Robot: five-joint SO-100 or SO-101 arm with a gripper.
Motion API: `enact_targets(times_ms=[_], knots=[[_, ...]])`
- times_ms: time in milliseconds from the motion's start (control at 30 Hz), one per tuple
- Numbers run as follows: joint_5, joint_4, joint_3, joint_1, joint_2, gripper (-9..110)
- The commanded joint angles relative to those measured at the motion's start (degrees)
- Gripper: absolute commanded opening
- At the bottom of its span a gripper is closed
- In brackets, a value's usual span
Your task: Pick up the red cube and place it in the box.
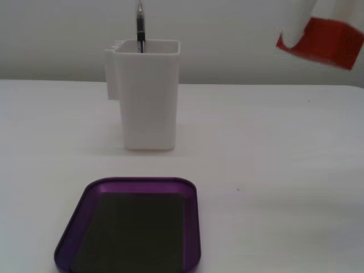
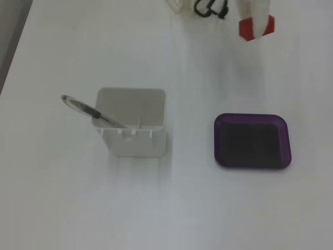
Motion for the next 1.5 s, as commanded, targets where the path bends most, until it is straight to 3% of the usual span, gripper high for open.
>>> enact_targets(times_ms=[0, 400, 700, 1133, 1467], knots=[[0.09, -3.16, -4.83, -3.60, -0.79, -1], [13.54, -7.12, -27.60, -3.34, -32.96, -1], [21.53, -6.50, -44.30, 7.56, -51.86, -1], [24.96, -2.55, -44.30, 10.81, -55.37, -1], [24.52, -4.66, -34.72, 10.63, -55.37, -1]])
